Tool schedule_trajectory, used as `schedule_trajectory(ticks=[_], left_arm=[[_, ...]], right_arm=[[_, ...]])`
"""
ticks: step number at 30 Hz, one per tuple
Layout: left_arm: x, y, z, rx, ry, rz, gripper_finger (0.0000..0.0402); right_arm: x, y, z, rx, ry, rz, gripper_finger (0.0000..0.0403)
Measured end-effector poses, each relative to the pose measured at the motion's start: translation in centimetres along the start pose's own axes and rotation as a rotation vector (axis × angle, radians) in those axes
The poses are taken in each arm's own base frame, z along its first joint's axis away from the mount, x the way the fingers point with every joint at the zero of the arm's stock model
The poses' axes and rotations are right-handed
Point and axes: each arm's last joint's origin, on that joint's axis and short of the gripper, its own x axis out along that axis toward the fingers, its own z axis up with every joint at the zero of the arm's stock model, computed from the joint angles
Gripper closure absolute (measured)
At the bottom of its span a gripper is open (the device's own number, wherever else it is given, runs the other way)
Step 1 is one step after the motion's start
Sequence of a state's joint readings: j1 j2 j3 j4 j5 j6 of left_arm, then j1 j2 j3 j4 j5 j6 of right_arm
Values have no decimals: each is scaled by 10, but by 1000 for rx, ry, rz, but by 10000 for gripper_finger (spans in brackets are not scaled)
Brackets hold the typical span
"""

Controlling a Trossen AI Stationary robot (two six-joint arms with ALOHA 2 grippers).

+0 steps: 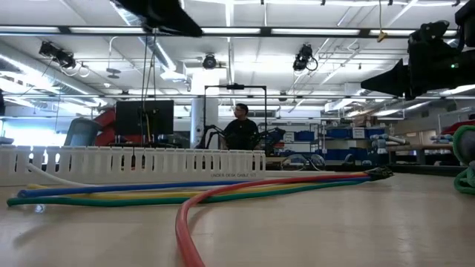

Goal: Ziptie cables
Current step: Wrap the black zip tie on the cables

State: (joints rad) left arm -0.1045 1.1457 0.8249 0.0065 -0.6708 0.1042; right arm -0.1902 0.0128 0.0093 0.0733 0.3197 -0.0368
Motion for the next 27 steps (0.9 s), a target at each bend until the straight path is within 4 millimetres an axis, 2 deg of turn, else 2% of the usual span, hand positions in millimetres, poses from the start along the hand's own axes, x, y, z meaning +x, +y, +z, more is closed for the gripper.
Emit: schedule_trajectory(ticks=[3,9,15,18,21,27], left_arm=[[31,-19,-1,46,76,-11,289],[88,-51,1,7,148,-167,260],[139,-79,-1,14,219,-196,259],[163,-94,-8,21,273,-270,260],[183,-106,-13,20,315,-282,260],[209,-119,-28,42,400,-304,261]], right_arm=[[0,0,0,0,0,0,401],[0,0,0,0,0,0,401],[0,0,0,0,0,0,401],[0,0,0,0,0,0,401],[0,0,0,0,0,0,401],[0,0,0,0,-1,0,401]])
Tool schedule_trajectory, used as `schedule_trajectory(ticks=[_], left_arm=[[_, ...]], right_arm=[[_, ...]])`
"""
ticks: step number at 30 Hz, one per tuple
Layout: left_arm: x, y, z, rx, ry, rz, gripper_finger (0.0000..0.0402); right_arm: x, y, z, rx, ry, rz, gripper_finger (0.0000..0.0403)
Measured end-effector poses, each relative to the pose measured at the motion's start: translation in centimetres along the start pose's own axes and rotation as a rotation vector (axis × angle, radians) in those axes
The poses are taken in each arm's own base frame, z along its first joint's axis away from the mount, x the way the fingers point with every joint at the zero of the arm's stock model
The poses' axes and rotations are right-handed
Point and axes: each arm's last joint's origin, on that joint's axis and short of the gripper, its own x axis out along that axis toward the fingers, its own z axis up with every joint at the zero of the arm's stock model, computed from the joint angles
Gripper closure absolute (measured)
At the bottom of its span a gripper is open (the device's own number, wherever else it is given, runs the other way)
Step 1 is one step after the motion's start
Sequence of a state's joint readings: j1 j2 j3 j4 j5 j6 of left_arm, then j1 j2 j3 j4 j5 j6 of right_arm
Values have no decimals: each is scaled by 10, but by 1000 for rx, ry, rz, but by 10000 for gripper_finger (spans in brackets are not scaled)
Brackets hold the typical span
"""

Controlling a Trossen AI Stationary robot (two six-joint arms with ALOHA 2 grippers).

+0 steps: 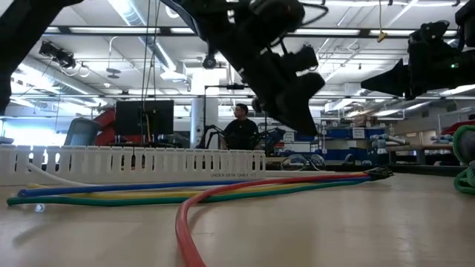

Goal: Ziptie cables
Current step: Wrap the black zip tie on the cables

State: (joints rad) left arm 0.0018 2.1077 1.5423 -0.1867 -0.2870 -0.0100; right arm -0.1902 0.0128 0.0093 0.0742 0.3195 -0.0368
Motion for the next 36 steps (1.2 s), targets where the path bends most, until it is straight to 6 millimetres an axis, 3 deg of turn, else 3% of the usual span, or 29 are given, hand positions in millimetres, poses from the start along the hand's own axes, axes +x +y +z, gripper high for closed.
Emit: schedule_trajectory(ticks=[9,12,16,25,30,36], left_arm=[[10,13,-6,-39,50,-78,261],[13,17,-7,-90,57,-194,261],[21,13,-15,-153,96,-226,261],[14,-13,-14,-146,85,-256,261],[23,-25,-24,-138,114,-197,261],[32,-25,-34,-178,154,-100,261]], right_arm=[[0,0,1,4,-7,0,401],[0,0,1,69,-8,0,401],[0,0,1,160,-12,0,401],[0,0,-1,137,10,0,401],[0,0,-1,137,9,0,401],[0,0,-1,170,11,-1,401]])
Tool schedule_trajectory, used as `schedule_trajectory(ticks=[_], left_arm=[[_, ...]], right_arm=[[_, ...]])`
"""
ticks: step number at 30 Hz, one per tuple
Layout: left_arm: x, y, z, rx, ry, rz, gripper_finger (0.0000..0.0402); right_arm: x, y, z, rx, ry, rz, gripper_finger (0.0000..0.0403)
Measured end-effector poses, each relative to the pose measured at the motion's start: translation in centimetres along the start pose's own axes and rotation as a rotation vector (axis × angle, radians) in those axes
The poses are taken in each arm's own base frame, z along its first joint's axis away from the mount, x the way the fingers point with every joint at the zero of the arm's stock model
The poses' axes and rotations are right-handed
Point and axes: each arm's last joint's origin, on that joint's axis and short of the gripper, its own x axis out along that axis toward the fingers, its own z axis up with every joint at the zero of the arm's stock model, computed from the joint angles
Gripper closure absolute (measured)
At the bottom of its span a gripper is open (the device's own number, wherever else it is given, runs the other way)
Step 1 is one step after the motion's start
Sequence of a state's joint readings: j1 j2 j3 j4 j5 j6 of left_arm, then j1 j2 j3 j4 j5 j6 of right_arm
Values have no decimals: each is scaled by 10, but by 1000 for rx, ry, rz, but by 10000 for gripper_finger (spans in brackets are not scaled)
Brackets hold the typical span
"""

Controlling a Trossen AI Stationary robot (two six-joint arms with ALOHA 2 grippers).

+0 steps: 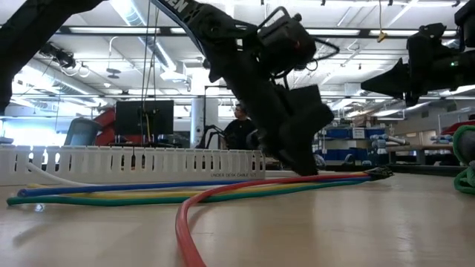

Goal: Ziptie cables
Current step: Wrap the black zip tie on the cables

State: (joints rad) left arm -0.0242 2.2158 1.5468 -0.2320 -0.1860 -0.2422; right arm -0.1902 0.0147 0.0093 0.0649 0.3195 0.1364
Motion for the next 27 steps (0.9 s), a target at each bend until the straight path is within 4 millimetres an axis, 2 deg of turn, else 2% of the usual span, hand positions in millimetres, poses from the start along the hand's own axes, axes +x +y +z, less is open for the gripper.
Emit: schedule_trajectory(ticks=[14,21,27], left_arm=[[0,-16,0,-63,-26,-123,262],[-1,-20,-4,-29,-16,-69,262],[14,-19,-12,10,4,-24,267]], right_arm=[[0,0,-1,-4,13,-1,401],[0,0,-1,-4,13,-1,401],[0,0,-1,-4,13,-1,401]])
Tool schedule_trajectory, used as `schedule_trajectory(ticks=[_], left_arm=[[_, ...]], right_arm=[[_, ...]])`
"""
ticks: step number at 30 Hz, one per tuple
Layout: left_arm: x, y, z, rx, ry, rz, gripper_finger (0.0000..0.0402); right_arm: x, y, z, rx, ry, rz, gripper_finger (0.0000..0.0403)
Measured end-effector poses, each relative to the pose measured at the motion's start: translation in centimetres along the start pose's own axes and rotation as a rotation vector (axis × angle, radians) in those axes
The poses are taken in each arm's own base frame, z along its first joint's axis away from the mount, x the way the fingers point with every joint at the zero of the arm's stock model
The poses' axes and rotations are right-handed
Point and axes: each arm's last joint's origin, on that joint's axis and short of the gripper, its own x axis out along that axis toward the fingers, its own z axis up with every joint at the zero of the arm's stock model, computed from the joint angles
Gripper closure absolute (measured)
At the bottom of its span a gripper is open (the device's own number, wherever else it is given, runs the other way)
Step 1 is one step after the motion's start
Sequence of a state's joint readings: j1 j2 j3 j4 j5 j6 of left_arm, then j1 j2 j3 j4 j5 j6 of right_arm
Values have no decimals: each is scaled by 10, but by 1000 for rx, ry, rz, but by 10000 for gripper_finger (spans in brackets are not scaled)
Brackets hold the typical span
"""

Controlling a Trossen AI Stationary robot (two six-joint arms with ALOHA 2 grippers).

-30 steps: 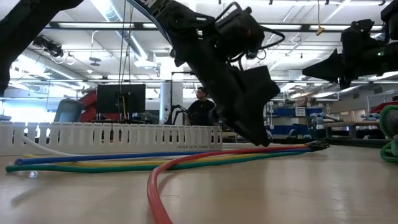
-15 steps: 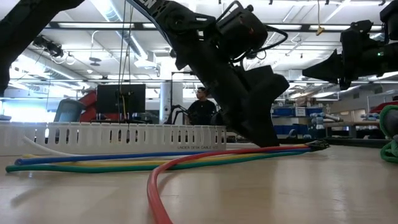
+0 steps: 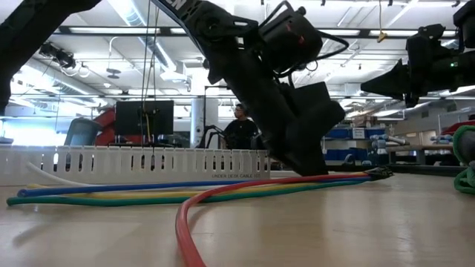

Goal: Ziptie cables
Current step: Wrap the black zip tie on the cables

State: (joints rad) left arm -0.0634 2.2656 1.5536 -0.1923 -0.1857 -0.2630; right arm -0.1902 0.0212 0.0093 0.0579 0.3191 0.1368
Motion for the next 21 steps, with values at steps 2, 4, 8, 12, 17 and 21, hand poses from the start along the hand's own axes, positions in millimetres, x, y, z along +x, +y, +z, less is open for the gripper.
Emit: schedule_trajectory(ticks=[2,4,8,12,17,21], left_arm=[[3,0,-2,25,5,22,282],[3,0,-3,52,2,32,310],[-2,2,3,86,-11,43,383],[-8,3,14,113,21,119,395],[-22,4,28,165,112,220,400],[-40,4,43,185,155,260,400]], right_arm=[[0,0,0,1,0,0,401],[0,0,0,1,0,0,401],[0,0,0,2,0,0,401],[0,0,0,2,0,0,401],[0,0,0,2,0,0,401],[0,0,0,3,1,0,401]])
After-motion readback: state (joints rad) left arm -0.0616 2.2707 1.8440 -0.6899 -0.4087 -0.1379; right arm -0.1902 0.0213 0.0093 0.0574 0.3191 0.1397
